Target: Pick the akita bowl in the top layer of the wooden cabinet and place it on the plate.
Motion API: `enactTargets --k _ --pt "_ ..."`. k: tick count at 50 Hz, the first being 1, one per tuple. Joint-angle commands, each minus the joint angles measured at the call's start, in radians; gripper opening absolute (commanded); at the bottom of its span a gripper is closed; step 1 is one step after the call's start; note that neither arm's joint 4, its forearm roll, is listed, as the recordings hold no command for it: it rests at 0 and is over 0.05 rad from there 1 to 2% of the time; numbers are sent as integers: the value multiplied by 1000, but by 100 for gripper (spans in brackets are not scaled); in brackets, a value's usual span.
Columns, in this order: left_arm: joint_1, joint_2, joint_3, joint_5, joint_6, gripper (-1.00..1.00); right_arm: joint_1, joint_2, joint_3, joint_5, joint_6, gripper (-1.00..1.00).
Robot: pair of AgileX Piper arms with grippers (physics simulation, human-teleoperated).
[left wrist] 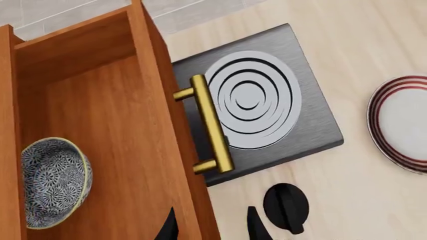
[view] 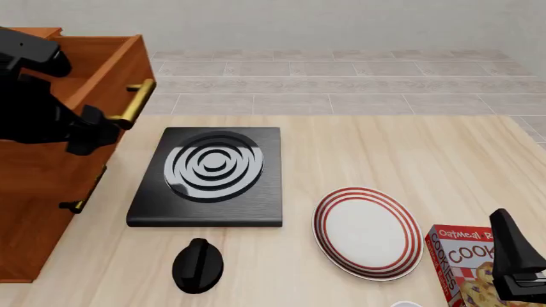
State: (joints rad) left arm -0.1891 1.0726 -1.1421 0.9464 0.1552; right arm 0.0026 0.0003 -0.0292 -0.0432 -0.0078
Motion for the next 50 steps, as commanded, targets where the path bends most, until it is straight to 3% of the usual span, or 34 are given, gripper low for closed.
enactTargets --k 1,25,50 --pt "-64 18 -14 -3 -8 100 0 0 -2 -1 2 100" --pt "-127 61 -36 -28 -31 100 0 0 -1 -2 3 100" --pt "-171 89 -130 18 -59 100 2 0 1 -4 3 100"
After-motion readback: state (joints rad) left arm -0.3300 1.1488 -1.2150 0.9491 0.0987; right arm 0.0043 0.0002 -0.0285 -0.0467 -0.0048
